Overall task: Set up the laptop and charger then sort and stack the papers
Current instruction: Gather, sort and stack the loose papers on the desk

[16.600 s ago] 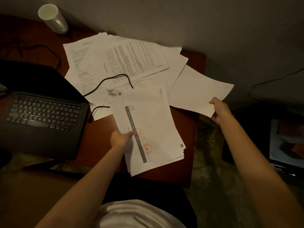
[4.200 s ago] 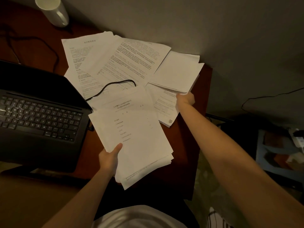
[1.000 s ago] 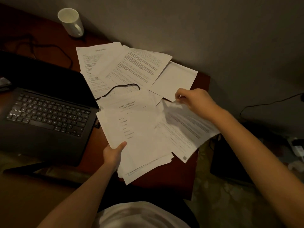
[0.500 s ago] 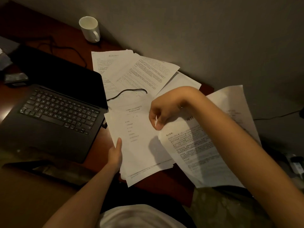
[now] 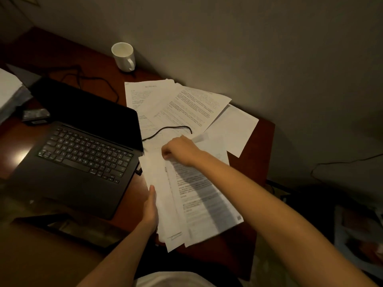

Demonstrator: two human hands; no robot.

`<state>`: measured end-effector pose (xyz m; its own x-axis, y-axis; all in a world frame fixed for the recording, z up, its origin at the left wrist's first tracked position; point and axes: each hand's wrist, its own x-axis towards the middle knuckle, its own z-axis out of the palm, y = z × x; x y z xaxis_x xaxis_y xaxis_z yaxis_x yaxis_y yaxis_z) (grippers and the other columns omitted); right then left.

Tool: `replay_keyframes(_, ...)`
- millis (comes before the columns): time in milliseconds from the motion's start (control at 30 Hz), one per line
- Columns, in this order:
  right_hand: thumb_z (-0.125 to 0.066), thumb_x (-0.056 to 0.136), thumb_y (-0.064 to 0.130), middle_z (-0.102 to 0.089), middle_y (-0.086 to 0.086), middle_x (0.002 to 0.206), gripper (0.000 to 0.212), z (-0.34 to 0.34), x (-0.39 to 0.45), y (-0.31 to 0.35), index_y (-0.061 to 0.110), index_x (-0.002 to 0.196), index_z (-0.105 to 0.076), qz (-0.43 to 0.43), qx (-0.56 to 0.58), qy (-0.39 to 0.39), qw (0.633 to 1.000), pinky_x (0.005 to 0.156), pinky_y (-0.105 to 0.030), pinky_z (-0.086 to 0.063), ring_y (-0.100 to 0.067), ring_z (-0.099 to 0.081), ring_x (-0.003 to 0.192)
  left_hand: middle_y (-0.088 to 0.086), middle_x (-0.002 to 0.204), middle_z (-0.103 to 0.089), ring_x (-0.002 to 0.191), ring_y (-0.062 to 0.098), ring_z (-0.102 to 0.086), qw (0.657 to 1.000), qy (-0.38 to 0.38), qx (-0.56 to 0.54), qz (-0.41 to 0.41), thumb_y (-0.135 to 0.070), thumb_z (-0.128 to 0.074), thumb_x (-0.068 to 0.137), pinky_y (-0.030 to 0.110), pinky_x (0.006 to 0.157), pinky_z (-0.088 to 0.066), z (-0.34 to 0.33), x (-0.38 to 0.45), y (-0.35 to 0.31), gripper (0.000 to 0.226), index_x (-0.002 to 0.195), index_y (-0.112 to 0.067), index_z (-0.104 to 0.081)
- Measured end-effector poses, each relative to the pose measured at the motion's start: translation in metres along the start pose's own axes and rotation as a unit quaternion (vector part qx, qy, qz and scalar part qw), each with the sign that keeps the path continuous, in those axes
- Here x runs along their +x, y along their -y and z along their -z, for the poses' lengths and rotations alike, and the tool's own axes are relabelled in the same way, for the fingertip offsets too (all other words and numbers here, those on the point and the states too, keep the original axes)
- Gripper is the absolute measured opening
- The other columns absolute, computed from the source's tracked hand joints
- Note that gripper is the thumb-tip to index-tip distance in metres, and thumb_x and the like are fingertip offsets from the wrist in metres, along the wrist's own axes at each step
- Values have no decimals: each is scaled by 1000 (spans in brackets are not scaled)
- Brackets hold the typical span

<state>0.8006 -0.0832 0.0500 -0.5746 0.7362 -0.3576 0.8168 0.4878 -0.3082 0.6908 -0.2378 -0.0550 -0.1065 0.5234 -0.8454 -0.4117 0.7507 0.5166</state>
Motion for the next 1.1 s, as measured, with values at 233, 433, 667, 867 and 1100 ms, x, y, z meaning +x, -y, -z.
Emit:
replay_keyframes(233,-53,95,17,-41,-6,143,43,-42,-12,-13,16,137,-46,-232,314,-273,879,109,-32,-33,-20,-37,132,9,100,-70,94,29,-67,999,3,18,-33,-23,-74,80,42,81,-54,-1,2,8,22,99,-13,-65)
replay_keyframes(433,-59,89,33,-41,-12,133,52,-99,-73,-80,11,132,-42,-544,250,-79,797,95,-40,-42,-27,-40,121,7,97,-72,89,27,-69,998,-15,30,-47,-16,-82,73,42,77,-56,-3,5,12,27,95,-15,-67)
replay_keyframes(667,-48,96,31,-50,-6,122,30,-114,-64,-73,18,121,-55,-470,331,-109,811,87,-39,-51,-23,-55,104,5,97,-72,85,23,-70,996,-13,65,-59,-9,-75,79,34,66,-56,-2,7,11,24,101,-13,-66)
replay_keyframes(867,-51,94,12,-54,-9,130,42,-49,-23,-114,9,135,-44,-460,441,-226,736,85,-25,-40,-24,-53,116,-1,92,-71,82,18,-68,996,-34,60,-57,-6,-73,81,30,63,-53,-3,10,12,23,101,-15,-66)
replay_keyframes(1100,-65,87,8,-61,-5,83,6,-14,40,-153,7,92,-61,-420,733,-220,488,52,-21,-47,-13,-56,66,-4,92,-71,84,15,-68,997,-44,42,-45,-3,-72,81,29,64,-53,-4,15,12,25,102,-16,-66)
